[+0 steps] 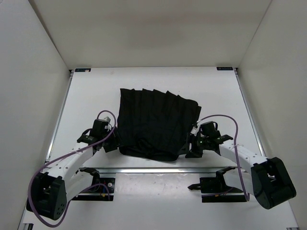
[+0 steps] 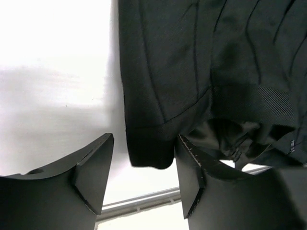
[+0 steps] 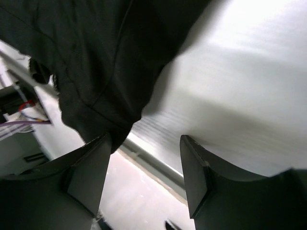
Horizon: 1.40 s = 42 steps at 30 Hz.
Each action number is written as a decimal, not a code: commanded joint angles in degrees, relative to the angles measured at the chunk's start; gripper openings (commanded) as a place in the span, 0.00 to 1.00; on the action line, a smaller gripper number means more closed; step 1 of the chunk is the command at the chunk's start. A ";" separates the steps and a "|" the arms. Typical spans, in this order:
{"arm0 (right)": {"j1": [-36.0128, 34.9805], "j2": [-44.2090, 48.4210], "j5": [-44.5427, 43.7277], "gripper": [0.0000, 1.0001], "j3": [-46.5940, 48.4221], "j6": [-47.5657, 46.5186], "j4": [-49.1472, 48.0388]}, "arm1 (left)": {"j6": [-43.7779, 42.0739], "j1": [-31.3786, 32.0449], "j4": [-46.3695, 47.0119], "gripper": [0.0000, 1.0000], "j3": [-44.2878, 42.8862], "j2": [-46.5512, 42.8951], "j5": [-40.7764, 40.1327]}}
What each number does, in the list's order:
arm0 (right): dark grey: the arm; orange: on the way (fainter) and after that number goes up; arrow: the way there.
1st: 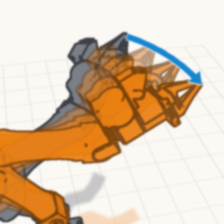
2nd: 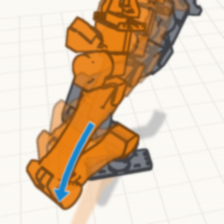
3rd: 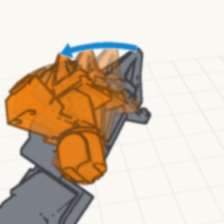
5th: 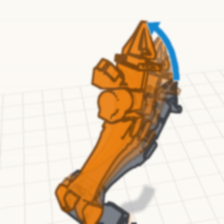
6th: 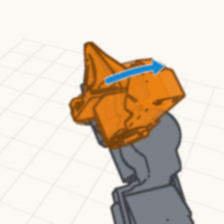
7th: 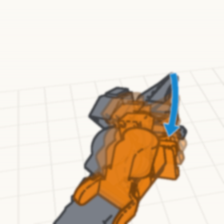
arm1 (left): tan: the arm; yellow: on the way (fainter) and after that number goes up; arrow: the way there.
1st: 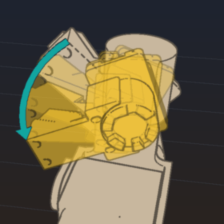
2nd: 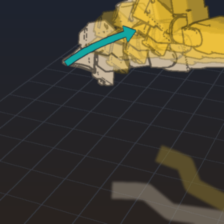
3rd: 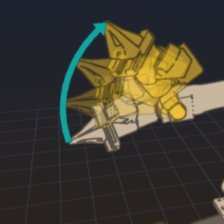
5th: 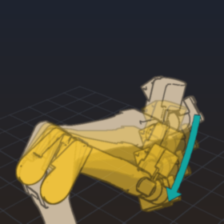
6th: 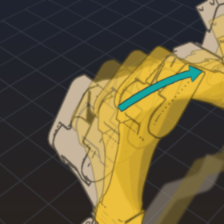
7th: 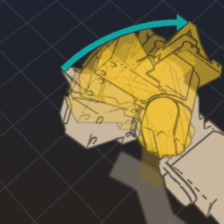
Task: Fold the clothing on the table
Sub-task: Fold the skirt
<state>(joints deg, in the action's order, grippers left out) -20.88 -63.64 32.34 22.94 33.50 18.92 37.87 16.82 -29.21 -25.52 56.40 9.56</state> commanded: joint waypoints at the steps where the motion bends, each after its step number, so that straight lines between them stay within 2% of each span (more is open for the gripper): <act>1: -2.40 1.50 1.32 0.57 -1.49 5.69 -6.78 | 0.63 -0.39 4.25 0.63 0.47 0.46 0.80; 10: -7.32 1.59 -0.08 0.57 -6.41 13.96 -18.47 | -0.78 -0.30 6.97 0.63 0.29 3.10 0.81; 12: -7.68 0.80 -1.13 0.54 -7.99 15.63 -20.22 | -0.60 -0.56 7.94 0.61 0.64 3.54 1.68; 14: -7.94 0.36 -1.40 0.46 -8.44 16.78 -23.12 | -0.87 -0.29 8.47 0.55 0.30 4.51 1.51; 15: -7.86 0.18 -2.10 0.37 -8.70 17.47 -23.92 | -0.87 -0.12 8.47 0.52 0.29 4.85 1.51; 16: -7.94 0.79 -2.02 0.18 -8.96 17.39 -25.06 | -0.87 -0.03 8.99 0.51 0.47 5.12 1.25; 19: -7.51 0.79 -3.16 0.04 -8.97 18.19 -25.95 | -0.87 0.23 9.96 0.39 0.82 5.21 0.90; 22: -6.89 0.88 -3.86 0.00 -8.53 18.10 -26.39 | -0.95 0.06 10.40 0.15 0.73 5.04 0.81; 23: -6.19 1.32 -4.21 0.00 -8.61 17.92 -26.04 | -0.61 0.14 10.23 0.01 0.65 5.12 0.98; 26: -3.39 3.34 -5.62 0.00 -5.81 14.85 -21.14 | -0.95 -0.20 9.79 0.00 -0.23 5.12 1.60; 29: 5.66 4.31 -2.47 0.00 -2.20 9.23 -17.26 | -4.02 -2.57 9.87 0.00 -3.73 6.70 2.99; 31: 13.82 2.39 0.70 0.00 2.00 3.62 -15.32 | -5.96 -4.42 12.24 0.00 -6.64 11.68 6.86; 32: 15.33 0.03 1.49 0.00 5.94 0.81 -13.83 | -7.09 -4.86 12.77 0.00 -9.70 12.84 8.09; 34: 20.51 -5.06 3.51 0.00 12.61 -3.59 -11.89 | -9.29 -5.22 13.22 0.00 -16.29 21.08 8.81; 37: 22.45 -15.53 6.16 0.00 28.79 -8.35 -7.43 | -12.46 -4.78 11.38 0.00 -36.90 32.50 11.87; 38: 22.47 -19.56 6.77 0.00 36.75 -10.19 -5.14 | -12.99 -4.95 10.33 0.00 -44.89 36.46 12.23; 39: 22.64 -23.51 6.86 0.00 45.53 -12.12 -4.07 | -13.17 -5.04 9.36 0.00 -48.62 38.06 11.97; 40: 22.99 -25.46 6.60 0.01 49.62 -12.57 -1.54 | -13.87 -5.22 8.13 0.00 -56.41 41.04 11.10; 42: 23.95 -30.56 5.99 0.00 67.32 -14.77 1.10 | -15.01 -6.26 6.02 0.00 -68.45 44.92 9.44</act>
<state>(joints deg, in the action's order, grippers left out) 1.28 -91.50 38.54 72.05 26.00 17.17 27.09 12.62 -20.64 -79.64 100.27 21.56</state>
